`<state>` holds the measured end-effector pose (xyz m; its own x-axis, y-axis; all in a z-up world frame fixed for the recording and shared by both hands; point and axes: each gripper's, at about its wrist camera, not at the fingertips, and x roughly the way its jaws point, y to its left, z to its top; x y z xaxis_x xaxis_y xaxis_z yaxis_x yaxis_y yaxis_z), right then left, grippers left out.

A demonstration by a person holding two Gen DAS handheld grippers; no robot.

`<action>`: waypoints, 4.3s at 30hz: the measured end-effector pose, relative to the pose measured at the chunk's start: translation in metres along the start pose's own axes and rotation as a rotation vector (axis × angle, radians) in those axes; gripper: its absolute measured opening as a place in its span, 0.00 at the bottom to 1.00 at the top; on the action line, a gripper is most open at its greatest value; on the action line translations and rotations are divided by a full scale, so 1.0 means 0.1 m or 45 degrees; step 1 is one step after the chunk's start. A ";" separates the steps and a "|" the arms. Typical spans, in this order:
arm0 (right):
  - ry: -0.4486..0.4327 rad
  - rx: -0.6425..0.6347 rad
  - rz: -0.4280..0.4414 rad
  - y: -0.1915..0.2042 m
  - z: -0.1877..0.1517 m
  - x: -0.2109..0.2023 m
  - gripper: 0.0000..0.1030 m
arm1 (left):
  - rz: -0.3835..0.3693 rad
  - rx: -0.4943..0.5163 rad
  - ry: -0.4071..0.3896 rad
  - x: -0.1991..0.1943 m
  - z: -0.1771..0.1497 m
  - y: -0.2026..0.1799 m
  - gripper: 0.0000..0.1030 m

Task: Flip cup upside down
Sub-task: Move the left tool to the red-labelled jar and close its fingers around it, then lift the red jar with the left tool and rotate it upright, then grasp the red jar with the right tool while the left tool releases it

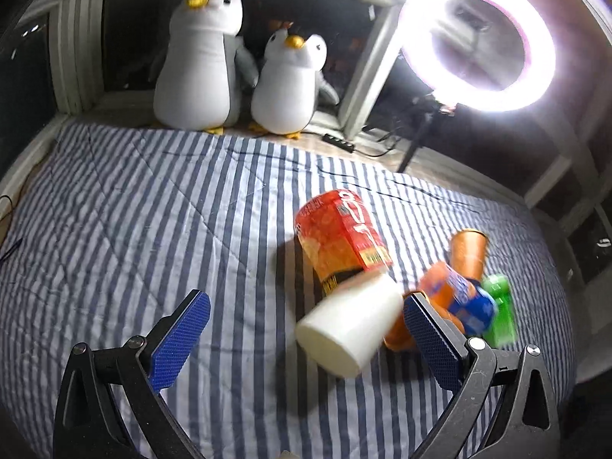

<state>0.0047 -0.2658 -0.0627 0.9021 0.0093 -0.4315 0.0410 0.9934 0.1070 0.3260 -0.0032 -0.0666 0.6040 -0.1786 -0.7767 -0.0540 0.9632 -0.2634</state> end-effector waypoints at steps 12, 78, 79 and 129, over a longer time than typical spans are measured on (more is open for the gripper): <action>0.033 0.046 -0.057 -0.31 -0.05 0.10 0.96 | -0.033 -0.178 0.186 1.03 0.41 -0.23 0.99; 0.057 0.136 0.022 -0.28 -0.17 -0.08 0.96 | -0.336 -0.039 0.365 -0.18 -1.44 -0.47 0.86; 0.068 0.143 0.030 -0.28 -0.17 -0.07 0.96 | -0.342 -0.026 0.388 -0.13 -1.53 -0.55 0.86; 1.068 0.372 0.619 0.25 -0.10 2.12 0.88 | -0.192 0.213 0.184 -0.95 -2.50 -0.01 0.91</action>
<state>0.1925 -0.2381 -0.1610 0.2604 0.5942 -0.7610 -0.0452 0.7948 0.6052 0.0704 -0.0372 -0.1355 0.4748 -0.3378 -0.8127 0.1677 0.9412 -0.2933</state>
